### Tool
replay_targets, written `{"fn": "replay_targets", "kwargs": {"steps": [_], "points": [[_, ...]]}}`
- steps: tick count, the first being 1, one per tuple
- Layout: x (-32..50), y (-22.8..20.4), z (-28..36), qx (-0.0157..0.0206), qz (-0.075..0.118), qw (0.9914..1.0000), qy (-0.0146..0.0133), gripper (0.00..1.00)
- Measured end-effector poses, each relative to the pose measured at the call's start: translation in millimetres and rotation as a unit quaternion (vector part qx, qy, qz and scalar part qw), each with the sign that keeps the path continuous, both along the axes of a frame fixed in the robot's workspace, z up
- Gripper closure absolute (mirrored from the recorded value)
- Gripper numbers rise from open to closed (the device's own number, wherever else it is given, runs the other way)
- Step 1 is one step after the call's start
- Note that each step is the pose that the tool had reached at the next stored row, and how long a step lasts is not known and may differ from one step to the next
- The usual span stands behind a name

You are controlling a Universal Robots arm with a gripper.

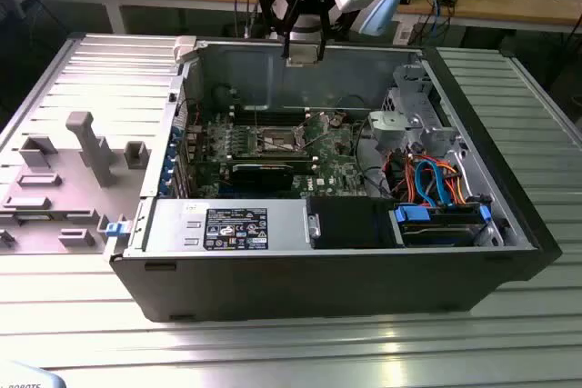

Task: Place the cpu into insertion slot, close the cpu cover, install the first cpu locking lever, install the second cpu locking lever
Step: 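Place the cpu into insertion slot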

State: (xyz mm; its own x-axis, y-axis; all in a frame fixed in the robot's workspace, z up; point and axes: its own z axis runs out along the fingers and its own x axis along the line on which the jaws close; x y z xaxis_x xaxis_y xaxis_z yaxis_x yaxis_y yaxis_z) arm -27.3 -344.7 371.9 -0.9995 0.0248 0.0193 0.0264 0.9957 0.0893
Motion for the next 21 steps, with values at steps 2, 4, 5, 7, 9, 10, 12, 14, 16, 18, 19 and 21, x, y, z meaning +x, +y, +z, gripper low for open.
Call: {"fn": "replay_targets", "kwargs": {"steps": [2, 4, 5, 7, 9, 10, 12, 14, 16, 18, 19, 21], "points": [[0.0, 0.0, 0.0, 0.0000, 0.000, 1.00000, 0.0000, 0.46], [0.0, 0.0, 0.0, 0.0000, 0.000, 1.00000, 0.0000, 0.46], [0.0, 0.0, 0.0, 0.0000, 0.000, 1.00000, 0.0000, 0.46], [0.0, 0.0, 0.0, 0.0000, 0.000, 1.00000, 0.0000, 0.46], [0.0, 0.0, 0.0, 0.0000, 0.000, 1.00000, 0.0000, 0.46], [0.0, 0.0, 0.0, 0.0000, 0.000, 1.00000, 0.0000, 0.46], [0.0, -0.5, -0.1, 0.0002, 0.000, 1.00000, 0.0000, 0.46], [0.0, -1.9, -0.1, 0.0001, 0.000, 1.00000, 0.0000, 0.46], [0.0, -2.0, -0.1, 0.0001, 0.000, 1.00000, 0.0000, 0.46], [0.0, -2.1, 0.0, -0.0001, -0.004, 0.99999, 0.0000, 0.46], [0.1, -2.1, -0.1, 0.0000, -0.007, 0.99997, 0.0000, 0.46], [0.1, -2.1, -0.2, 0.0000, -0.014, 0.99990, 0.0000, 0.46]]}}
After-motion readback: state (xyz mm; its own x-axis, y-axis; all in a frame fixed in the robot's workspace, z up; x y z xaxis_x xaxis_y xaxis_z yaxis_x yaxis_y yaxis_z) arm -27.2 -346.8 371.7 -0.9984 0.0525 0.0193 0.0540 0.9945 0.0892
